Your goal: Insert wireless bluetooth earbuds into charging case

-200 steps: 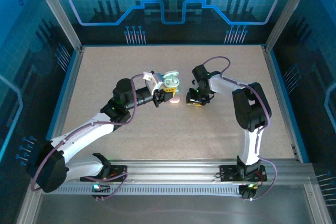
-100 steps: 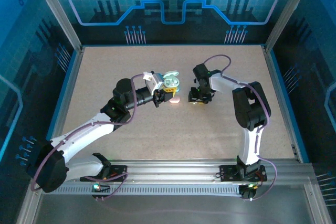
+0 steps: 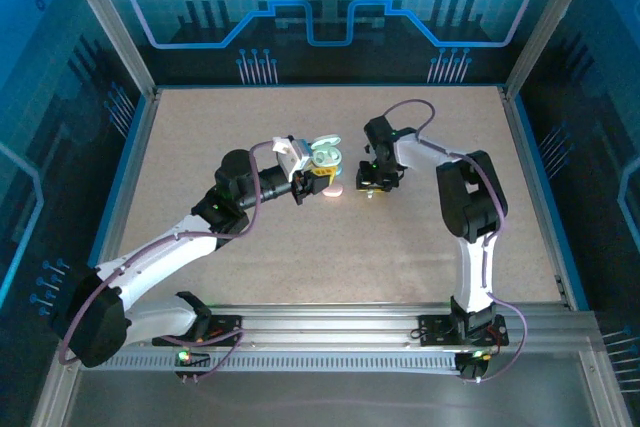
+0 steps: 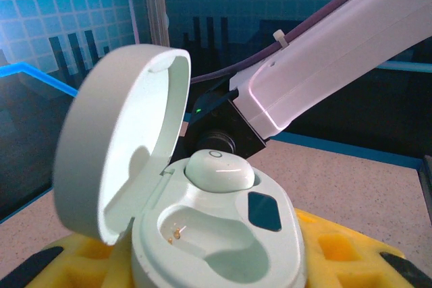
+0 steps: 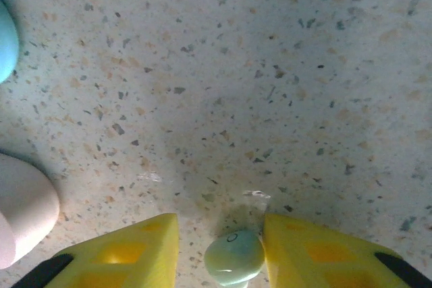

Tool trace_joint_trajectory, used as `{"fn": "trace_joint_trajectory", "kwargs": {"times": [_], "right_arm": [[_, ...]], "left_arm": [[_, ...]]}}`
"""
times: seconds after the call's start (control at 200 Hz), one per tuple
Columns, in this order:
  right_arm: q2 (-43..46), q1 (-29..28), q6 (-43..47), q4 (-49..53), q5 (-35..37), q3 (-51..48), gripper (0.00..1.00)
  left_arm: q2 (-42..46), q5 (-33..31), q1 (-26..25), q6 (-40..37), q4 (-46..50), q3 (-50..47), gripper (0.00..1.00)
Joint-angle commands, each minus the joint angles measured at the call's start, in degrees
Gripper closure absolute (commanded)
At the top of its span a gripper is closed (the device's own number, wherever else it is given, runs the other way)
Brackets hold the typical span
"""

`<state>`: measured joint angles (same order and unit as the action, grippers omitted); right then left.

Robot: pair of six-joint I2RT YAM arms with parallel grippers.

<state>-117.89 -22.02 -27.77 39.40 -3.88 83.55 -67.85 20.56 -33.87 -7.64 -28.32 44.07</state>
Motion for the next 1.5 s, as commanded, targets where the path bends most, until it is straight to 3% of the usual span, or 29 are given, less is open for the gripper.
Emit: {"fn": "trace_joint_trajectory", "kwargs": {"times": [0.0,0.37,0.625,1.496], "right_arm": [[-1.73,-0.58,1.51,2.34,1.07,1.93,0.64],[-4.67,-3.54,4.01,6.95,5.92,7.06,0.68],[-5.24,-4.68,3.4,9.16,8.59,8.27,0.76],[-6.39,-6.53,2.19,12.81,10.78,9.79,0.76]], "left_arm": [[1.23,-0.6,-0.15,-0.9,-0.42,-0.61,0.74],[1.23,-0.51,-0.15,-0.88,-0.42,-0.57,0.74],[1.32,-0.52,-0.21,-0.85,-0.51,-0.8,0.74],[1.26,-0.35,-0.16,-0.69,-0.56,-0.81,0.74]]}}
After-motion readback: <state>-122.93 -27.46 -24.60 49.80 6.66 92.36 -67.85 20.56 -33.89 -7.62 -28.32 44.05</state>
